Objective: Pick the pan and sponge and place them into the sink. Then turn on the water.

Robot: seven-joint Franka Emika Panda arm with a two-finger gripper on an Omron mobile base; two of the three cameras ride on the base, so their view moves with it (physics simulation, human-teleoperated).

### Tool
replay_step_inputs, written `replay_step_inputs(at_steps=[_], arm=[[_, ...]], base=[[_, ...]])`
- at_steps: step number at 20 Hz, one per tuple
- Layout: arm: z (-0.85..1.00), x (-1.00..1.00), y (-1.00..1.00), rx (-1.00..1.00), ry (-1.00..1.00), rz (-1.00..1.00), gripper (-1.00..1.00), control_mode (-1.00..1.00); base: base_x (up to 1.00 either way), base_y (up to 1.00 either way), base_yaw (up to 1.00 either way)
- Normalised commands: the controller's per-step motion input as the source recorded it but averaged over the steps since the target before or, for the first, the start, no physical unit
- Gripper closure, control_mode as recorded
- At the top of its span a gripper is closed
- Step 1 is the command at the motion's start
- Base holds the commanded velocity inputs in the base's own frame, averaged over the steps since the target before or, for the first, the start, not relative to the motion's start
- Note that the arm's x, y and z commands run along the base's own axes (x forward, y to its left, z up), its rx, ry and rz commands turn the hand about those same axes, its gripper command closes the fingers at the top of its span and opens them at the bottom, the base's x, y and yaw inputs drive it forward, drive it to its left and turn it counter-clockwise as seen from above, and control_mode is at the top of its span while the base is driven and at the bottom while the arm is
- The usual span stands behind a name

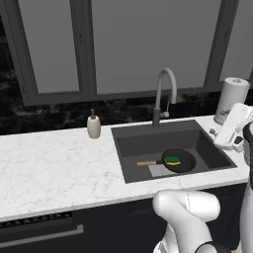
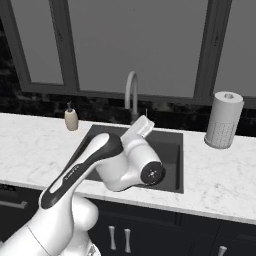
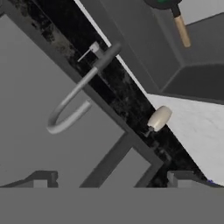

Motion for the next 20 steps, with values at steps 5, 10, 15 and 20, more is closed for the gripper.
replay_step_inputs(at_steps=[5,10,15,20], arm=[[-0.12,0.53,-0.16,0.21,0.0,-0.01,-1.0,-1.0],[-0.01,0.55,-0.21,0.21,0.03,0.04,-1.0,-1.0],[0.0,0.43,-0.3,0.23,0.09,0.07,-1.0,-1.0],[-0.23,0.46,-0.12,0.18,0.03,0.01,-1.0,-1.0]], base=[[0.0,0.0,0.0],[0.0,0.0,0.0],[0.0,0.0,0.0],[0.0,0.0,0.0]])
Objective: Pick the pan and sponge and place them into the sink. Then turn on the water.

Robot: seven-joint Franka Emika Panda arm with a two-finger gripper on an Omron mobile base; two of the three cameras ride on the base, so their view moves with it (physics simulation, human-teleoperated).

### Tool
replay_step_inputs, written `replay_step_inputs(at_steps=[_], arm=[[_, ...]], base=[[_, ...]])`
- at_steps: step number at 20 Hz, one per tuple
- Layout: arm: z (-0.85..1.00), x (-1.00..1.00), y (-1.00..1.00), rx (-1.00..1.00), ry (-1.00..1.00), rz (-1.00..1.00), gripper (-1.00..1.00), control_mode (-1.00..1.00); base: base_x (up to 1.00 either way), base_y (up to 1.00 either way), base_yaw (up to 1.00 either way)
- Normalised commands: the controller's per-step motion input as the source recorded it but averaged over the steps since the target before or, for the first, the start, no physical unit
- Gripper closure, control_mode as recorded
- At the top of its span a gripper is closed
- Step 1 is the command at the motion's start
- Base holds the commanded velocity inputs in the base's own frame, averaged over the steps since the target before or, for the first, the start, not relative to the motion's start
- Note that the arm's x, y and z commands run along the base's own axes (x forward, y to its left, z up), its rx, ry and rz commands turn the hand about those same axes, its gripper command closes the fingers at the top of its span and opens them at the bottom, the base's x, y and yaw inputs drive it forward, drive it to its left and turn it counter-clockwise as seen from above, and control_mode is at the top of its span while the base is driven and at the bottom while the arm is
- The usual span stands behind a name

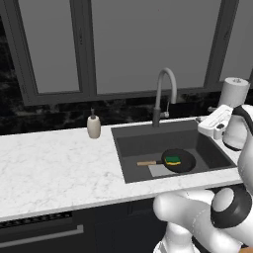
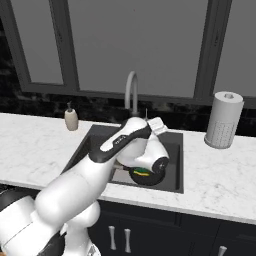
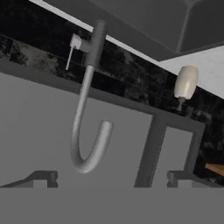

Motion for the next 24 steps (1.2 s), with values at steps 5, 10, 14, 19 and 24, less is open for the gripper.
replay_step_inputs(at_steps=[5,10,14,19,24], arm=[[-0.39,0.49,0.0,0.12,0.01,0.0,-1.0,-1.0],[-0.39,0.46,0.0,0.1,0.01,0.0,-1.0,-1.0],[-0.24,0.38,-0.02,0.1,0.0,0.0,-1.0,-1.0],[-0.22,0.41,0.0,0.04,0.0,0.0,-1.0,-1.0],[-0.11,0.41,0.0,0.01,0.0,0.0,-1.0,-1.0]], base=[[0.0,0.0,0.0],[0.0,0.0,0.0],[0.0,0.0,0.0],[0.0,0.0,0.0],[0.0,0.0,0.0]])
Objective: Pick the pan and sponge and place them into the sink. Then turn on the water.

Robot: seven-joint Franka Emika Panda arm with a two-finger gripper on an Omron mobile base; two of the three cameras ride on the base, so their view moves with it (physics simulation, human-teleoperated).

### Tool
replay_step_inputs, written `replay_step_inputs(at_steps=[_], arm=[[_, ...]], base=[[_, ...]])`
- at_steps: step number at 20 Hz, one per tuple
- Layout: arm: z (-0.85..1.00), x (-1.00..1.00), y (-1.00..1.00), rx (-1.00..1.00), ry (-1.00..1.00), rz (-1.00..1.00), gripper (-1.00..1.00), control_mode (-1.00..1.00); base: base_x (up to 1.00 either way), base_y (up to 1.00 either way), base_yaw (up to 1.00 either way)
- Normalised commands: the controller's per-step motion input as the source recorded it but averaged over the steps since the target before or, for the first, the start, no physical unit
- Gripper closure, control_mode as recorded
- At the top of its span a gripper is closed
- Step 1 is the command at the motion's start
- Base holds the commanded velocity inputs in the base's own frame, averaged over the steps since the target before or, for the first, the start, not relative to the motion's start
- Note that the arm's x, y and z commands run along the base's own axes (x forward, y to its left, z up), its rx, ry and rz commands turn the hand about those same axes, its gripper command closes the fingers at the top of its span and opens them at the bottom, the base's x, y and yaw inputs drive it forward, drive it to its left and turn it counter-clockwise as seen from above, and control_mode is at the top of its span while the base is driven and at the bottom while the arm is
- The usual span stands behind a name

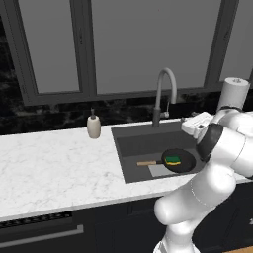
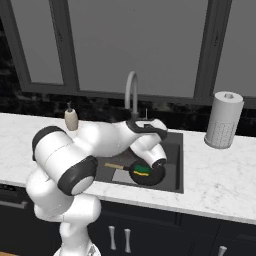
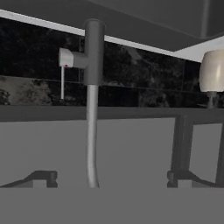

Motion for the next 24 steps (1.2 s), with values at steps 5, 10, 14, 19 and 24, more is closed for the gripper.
replay_step_inputs(at_steps=[5,10,14,19,24], arm=[[-0.04,0.46,0.0,0.0,0.0,0.0,-1.0,-1.0],[-0.05,0.49,0.0,0.0,0.01,0.0,-1.0,-1.0],[-0.13,0.49,0.0,0.0,0.01,0.0,-1.0,-1.0],[-0.26,0.47,0.0,0.0,0.0,0.0,-1.0,-1.0],[-0.28,0.44,0.0,0.0,0.0,0.0,-1.0,-1.0]], base=[[0.0,0.0,0.0],[0.0,0.0,0.0],[0.0,0.0,0.0],[0.0,0.0,0.0],[0.0,0.0,0.0]])
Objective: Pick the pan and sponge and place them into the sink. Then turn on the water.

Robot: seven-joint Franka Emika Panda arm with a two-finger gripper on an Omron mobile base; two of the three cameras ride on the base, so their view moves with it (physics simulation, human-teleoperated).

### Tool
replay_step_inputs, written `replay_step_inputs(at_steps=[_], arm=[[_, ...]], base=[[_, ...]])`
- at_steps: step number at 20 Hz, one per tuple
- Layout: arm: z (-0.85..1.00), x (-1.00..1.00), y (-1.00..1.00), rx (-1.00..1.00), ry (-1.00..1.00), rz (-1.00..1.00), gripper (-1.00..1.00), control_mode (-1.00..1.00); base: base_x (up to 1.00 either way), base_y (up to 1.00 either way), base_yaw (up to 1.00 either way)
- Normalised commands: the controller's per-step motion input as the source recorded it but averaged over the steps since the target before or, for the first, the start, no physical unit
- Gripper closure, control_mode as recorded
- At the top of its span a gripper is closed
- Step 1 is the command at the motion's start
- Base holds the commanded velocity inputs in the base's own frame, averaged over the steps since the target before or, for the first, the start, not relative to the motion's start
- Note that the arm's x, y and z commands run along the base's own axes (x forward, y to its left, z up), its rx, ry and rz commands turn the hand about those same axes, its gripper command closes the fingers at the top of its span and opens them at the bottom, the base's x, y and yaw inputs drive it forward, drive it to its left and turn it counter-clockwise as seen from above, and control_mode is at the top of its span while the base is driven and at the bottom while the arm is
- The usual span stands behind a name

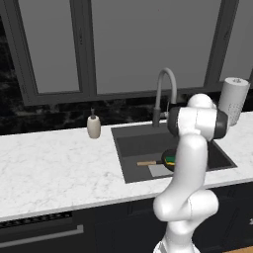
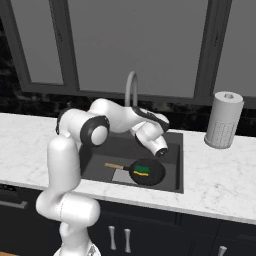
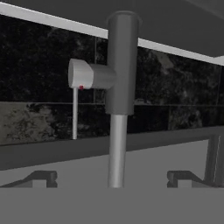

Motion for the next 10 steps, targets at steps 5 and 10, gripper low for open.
replay_step_inputs(at_steps=[5,10], arm=[[-0.14,0.43,0.0,0.0,0.0,0.0,-1.0,-1.0],[-0.05,0.47,0.0,0.0,0.0,0.0,-1.0,-1.0]], base=[[0.0,0.0,0.0],[0.0,0.0,0.0]])
